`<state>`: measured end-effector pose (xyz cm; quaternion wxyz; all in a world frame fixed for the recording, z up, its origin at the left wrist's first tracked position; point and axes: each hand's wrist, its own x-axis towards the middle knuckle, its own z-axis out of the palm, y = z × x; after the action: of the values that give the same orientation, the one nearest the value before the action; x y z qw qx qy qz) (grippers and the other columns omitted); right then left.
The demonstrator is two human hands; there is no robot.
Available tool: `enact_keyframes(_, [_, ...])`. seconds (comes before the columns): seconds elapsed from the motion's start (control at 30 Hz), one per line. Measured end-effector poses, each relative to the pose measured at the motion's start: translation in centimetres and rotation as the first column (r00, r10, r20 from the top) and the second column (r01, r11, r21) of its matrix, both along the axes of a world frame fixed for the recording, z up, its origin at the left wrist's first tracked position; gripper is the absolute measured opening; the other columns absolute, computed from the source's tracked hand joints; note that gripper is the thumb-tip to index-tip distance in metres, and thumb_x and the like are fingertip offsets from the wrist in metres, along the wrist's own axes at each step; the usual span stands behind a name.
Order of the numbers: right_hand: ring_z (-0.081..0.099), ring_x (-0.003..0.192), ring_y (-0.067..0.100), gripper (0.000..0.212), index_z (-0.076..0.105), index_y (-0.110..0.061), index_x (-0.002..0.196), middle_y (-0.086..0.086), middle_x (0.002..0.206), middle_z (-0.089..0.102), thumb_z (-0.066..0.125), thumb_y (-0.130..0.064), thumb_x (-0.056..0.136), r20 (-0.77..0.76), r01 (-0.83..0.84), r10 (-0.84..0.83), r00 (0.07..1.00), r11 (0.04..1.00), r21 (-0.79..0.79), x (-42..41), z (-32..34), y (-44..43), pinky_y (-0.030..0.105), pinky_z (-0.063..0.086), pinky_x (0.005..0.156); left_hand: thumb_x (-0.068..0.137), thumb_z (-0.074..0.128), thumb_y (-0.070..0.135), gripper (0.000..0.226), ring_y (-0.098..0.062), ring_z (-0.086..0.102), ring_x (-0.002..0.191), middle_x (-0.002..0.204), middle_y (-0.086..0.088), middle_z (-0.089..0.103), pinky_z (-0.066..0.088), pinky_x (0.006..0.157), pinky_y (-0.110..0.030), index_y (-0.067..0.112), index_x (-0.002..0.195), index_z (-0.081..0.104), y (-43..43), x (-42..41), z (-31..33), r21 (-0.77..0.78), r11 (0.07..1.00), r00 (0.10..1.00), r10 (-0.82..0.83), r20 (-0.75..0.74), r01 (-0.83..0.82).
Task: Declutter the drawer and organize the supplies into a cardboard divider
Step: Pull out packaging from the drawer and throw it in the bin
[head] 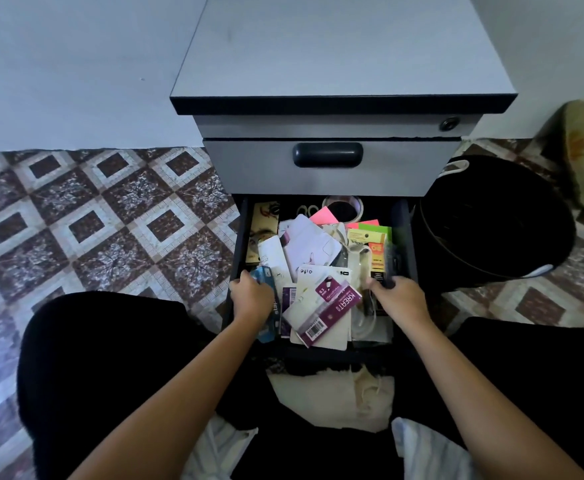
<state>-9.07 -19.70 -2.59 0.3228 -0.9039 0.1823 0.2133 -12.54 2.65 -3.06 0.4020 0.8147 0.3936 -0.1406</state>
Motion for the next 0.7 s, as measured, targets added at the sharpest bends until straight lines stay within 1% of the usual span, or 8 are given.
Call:
enact_keyframes(0.07, [0.052,0.112,0.034,0.062,0.051,-0.003,0.124,0.018,0.125,0.048,0.058,-0.050,0.086,-0.001,-0.011,0.011,1.000,1.000,0.012,-0.2,-0.1,0.0,0.038,0.045,0.090,0.090,0.040,0.002,0.032,-0.043,0.052,0.103,0.123,-0.032,0.047,0.047,0.080,-0.048,-0.007,0.119,0.049,0.6,-0.2,-0.7,0.027,0.997,0.997,-0.074,-0.014,0.074])
enact_keyframes(0.2, [0.046,0.099,0.021,0.060,0.041,-0.008,0.127,0.013,0.134,0.034,0.063,-0.044,0.085,0.003,0.030,-0.031,1.000,0.988,0.151,-0.4,-0.2,0.5,0.029,0.039,0.084,0.092,0.047,0.012,0.046,-0.037,0.058,0.095,0.124,-0.022,0.050,0.047,0.069,-0.036,0.015,0.138,0.043,0.6,-0.5,-0.9,0.000,0.997,0.996,-0.072,0.056,0.072])
enact_keyframes(0.33, [0.044,0.100,0.019,0.057,0.037,-0.014,0.122,0.011,0.136,0.037,0.064,-0.045,0.083,-0.035,0.080,-0.074,0.997,0.959,0.270,-0.4,-0.8,0.6,0.031,0.037,0.082,0.094,0.050,0.024,0.045,-0.023,0.056,0.085,0.125,-0.012,0.049,0.046,0.061,-0.027,0.025,0.137,0.036,0.0,-0.7,-1.0,-0.132,0.988,0.988,-0.059,0.141,0.078])
enact_keyframes(0.43, [0.048,0.118,0.027,0.077,0.022,-0.017,0.137,0.009,0.138,0.044,0.067,-0.044,0.081,-0.073,0.115,-0.096,0.993,0.935,0.336,-0.1,-1.1,0.4,0.038,0.040,0.096,0.092,0.055,0.030,0.052,-0.023,0.058,0.087,0.121,-0.012,0.054,0.051,0.070,-0.032,0.016,0.135,0.030,-0.1,-0.7,-1.0,-0.197,0.980,0.990,0.002,0.143,0.027])
enact_keyframes(0.5, [0.039,0.132,0.031,0.099,0.004,-0.020,0.149,0.009,0.148,0.035,0.068,-0.048,0.079,-0.105,0.141,-0.111,0.988,0.928,0.345,0.2,-1.0,0.3,0.045,0.033,0.107,0.089,0.061,0.036,0.065,-0.028,0.059,0.100,0.128,-0.015,0.051,0.049,0.075,-0.032,0.009,0.137,0.026,0.1,-0.6,-1.1,-0.201,0.979,0.992,0.052,0.117,-0.027])
enact_keyframes(0.57, [0.028,0.139,0.034,0.109,-0.005,-0.026,0.150,0.009,0.155,0.022,0.063,-0.064,0.074,-0.145,0.151,-0.108,0.983,0.933,0.327,0.1,-1.0,0.4,0.053,0.027,0.111,0.084,0.065,0.042,0.085,-0.030,0.054,0.116,0.138,-0.017,0.043,0.049,0.085,-0.034,0.006,0.143,0.017,0.4,-0.6,-1.4,-0.227,0.971,0.991,0.093,0.092,-0.071])
enact_keyframes(0.63, [0.025,0.141,0.033,0.107,0.002,-0.032,0.150,0.008,0.156,0.018,0.047,-0.084,0.067,-0.213,0.214,-0.137,0.967,0.891,0.399,0.1,-1.2,0.5,0.056,0.023,0.112,0.074,0.071,0.051,0.103,-0.031,0.050,0.122,0.143,-0.017,0.039,0.048,0.092,-0.037,0.007,0.146,0.013,0.4,-0.5,-1.4,-0.279,0.954,0.989,0.130,0.069,-0.106])
enact_keyframes(0.7, [0.043,0.129,0.030,0.088,0.036,-0.030,0.142,0.012,0.144,0.042,0.034,-0.085,0.073,-0.305,0.392,-0.260,0.916,0.739,0.548,0.2,-1.0,0.6,0.054,0.032,0.106,0.054,0.076,0.067,0.120,-0.032,0.050,0.121,0.141,-0.018,0.040,0.048,0.095,-0.044,0.010,0.143,0.020,0.6,-0.3,-1.8,-0.322,0.940,0.990,0.136,0.042,-0.115])
